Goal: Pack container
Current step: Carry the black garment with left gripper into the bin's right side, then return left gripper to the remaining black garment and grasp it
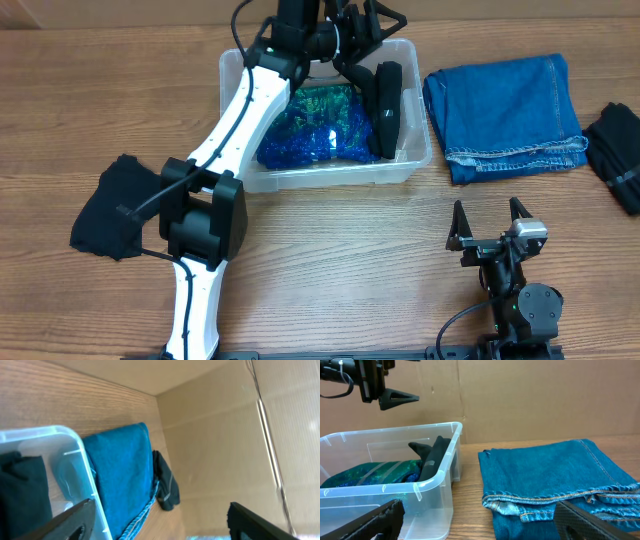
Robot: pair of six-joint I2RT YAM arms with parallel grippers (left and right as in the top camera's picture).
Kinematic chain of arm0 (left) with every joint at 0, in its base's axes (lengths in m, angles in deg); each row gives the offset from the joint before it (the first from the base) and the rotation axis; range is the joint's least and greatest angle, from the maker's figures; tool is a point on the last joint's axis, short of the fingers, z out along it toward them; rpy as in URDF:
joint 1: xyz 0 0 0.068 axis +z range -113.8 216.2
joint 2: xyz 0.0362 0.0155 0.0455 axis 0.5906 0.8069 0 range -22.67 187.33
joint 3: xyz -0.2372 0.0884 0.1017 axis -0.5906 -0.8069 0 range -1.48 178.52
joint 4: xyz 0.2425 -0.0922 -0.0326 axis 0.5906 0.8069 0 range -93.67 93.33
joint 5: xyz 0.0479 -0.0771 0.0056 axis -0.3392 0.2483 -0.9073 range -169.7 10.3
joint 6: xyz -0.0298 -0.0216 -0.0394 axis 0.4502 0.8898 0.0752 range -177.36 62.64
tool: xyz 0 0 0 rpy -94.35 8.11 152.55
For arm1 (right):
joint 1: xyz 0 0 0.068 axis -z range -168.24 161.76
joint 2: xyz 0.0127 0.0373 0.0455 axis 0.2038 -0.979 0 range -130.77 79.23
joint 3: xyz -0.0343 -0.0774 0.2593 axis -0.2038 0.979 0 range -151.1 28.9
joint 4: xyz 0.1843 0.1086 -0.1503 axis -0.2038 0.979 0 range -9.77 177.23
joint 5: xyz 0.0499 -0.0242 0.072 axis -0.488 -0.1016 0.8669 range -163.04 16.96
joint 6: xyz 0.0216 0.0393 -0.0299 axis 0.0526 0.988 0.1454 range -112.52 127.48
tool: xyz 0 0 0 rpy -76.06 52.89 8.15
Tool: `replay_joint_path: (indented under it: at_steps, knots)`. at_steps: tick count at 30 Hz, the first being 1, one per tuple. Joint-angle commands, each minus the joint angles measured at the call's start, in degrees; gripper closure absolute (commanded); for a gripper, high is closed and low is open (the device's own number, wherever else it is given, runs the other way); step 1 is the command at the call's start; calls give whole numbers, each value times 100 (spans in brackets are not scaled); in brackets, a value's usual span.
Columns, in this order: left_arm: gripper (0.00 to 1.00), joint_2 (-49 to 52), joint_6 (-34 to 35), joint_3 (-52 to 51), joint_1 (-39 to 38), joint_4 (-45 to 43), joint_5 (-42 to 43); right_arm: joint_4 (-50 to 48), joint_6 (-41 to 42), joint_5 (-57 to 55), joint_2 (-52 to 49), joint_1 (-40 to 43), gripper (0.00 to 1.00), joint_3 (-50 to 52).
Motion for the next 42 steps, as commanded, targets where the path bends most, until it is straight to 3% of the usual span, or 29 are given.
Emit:
replay_joint_path:
  at_steps: [1, 5, 8, 12, 15, 18, 19, 23, 27, 28, 30, 32, 37, 42]
  knots:
    - [12, -229, -1781, 466, 35, 472, 474, -33, -20, -9, 35, 11, 0, 59]
    - [24, -404, -3287, 706, 7, 1786, -496, -33, -20, -9, 35, 11, 0, 59]
    - [27, -525, -4465, 1005, -50, 3327, -2221, -33, -17, -9, 35, 11, 0, 59]
    - [42, -529, -5265, 1113, -240, 4260, -3856, -33, -20, -9, 35, 11, 0, 59]
    - [62, -529, -5639, 1113, -361, 4468, -4308, -33, -20, -9, 35, 11, 0, 59]
    - [94, -529, -5775, 1113, -400, 4568, -4684, -33, -20, -9, 35, 11, 0, 59]
    - [96, -529, -5742, 1113, -400, 4669, -4861, -33, -20, -9, 35, 11, 0, 59]
    - [96, -730, -4747, 1117, -17, 5464, -4986, -33, -20, -9, 35, 11, 0, 59]
    - [85, -1268, -4651, 1117, 750, 6371, -4863, -33, -20, -9, 35, 11, 0, 59]
    - [80, -1379, -4651, 1117, 907, 6610, -4841, -33, -20, -9, 35, 11, 0, 59]
    - [51, -1611, -4656, 1117, 1303, 7344, -4837, -33, -20, -9, 35, 11, 0, 59]
    - [43, -1657, -4656, 1117, 1615, 7914, -4868, -33, -20, -9, 35, 11, 0, 59]
    - [43, -1641, -4653, 850, 2354, 8627, -5296, -33, -20, -9, 35, 11, 0, 59]
    - [43, -1888, -4607, 101, 2804, 8463, -5353, -33, -20, -9, 35, 11, 0, 59]
